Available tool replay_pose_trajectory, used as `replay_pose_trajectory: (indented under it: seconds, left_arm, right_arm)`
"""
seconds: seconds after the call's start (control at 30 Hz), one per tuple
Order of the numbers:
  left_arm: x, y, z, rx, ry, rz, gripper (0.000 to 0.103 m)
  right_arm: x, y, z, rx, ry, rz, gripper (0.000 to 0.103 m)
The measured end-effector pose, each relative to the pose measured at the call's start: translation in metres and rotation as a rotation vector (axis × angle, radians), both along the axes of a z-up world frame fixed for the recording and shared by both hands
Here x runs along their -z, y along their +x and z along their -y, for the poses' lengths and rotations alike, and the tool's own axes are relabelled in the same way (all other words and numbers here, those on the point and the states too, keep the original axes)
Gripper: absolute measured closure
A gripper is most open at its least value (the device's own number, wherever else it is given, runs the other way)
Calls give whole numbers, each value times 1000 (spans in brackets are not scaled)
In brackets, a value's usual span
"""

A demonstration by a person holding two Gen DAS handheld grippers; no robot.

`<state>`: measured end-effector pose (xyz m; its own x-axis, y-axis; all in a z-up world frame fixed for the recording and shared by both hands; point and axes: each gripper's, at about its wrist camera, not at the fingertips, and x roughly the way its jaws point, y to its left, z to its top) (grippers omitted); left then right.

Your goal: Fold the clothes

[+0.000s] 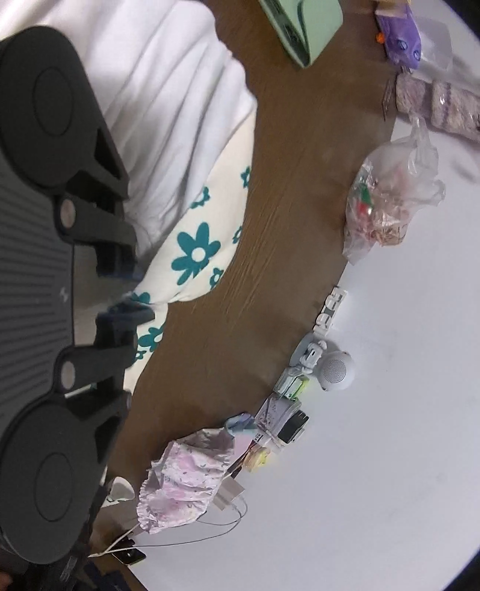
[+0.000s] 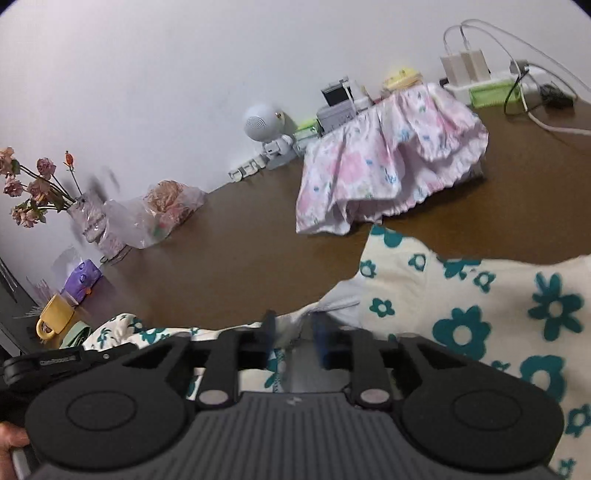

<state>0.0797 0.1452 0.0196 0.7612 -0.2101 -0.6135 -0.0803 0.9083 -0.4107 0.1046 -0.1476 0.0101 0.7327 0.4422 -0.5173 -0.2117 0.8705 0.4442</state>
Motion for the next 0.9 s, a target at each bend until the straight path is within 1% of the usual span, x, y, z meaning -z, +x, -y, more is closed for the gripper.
replay_pose_trajectory:
  seconds: [0.03, 0.07, 0.1, 0.17, 0.2, 0.23, 0.27, 0.3, 0.33, 0.37, 0.4, 0.43, 0.47, 0.57, 0.63, 0.7, 0.77, 0.8, 0.83, 0.87, 0.9]
  left_arm:
    - [-6, -5, -1, 9, 4, -17, 58]
    - [-12, -10, -1, 23, 10, -32, 53]
    - [-21, -21, 4, 89, 38, -24, 49]
    - [-32, -47, 11, 226, 62, 50, 40]
    - [-33, -57, 15, 257, 72, 62, 29]
    - [-31, -66, 19, 262, 85, 55, 26]
    - [-26, -71, 22, 259, 89, 39, 26]
    - [-22, -76, 25, 257, 95, 23, 26]
    - [-19, -78, 27, 256, 103, 14, 28]
    - [-16, -80, 28, 255, 111, 5, 28]
    - [-13, -82, 30, 255, 119, -4, 29]
    - [-10, -84, 31, 254, 127, -14, 29]
    - [-7, -86, 32, 254, 136, -22, 29]
    - [-5, -95, 31, 268, 145, -15, 29]
    - [-2, -100, 30, 283, 169, 7, 29]
    - [-1, -103, 31, 294, 189, 19, 28]
    - [-1, -106, 33, 302, 197, 18, 28]
    - [-2, -108, 32, 312, 193, 9, 28]
    - [-4, -110, 31, 327, 178, -3, 28]
    - [-6, -114, 28, 351, 155, -8, 28]
    - [-8, -121, 24, 381, 135, -2, 28]
  right_arm:
    - [-8, -8, 3, -35, -26, 10, 27]
    - [-15, -15, 6, -70, -51, 21, 24]
    - [-23, -23, 8, -104, -77, 31, 24]
    - [-27, -36, 11, -165, -146, 30, 24]
    - [-28, -43, 13, -194, -183, 28, 27]
    - [-29, -49, 14, -223, -219, 25, 33]
    - [-25, -52, 13, -241, -232, 15, 36]
    - [-19, -52, 11, -255, -231, 1, 48]
    - [-12, -52, 7, -262, -237, -16, 66]
    - [-10, -53, 3, -257, -256, -13, 73]
    - [-9, -56, 0, -247, -281, 2, 89]
    - [-9, -59, -4, -237, -306, 17, 96]
    - [-15, -66, -1, -226, -292, 35, 100]
    - [-46, -89, 19, -203, -203, 93, 100]
    - [-61, -101, 30, -203, -196, 97, 100]
    - [-64, -107, 30, -202, -249, 80, 100]
    - [-51, -106, 27, -193, -315, 34, 98]
    - [-45, -106, 26, -172, -343, 23, 92]
    - [-40, -106, 25, -142, -368, 21, 82]
    - [-41, -111, 25, -143, -359, 38, 78]
    - [-45, -119, 26, -161, -330, 66, 70]
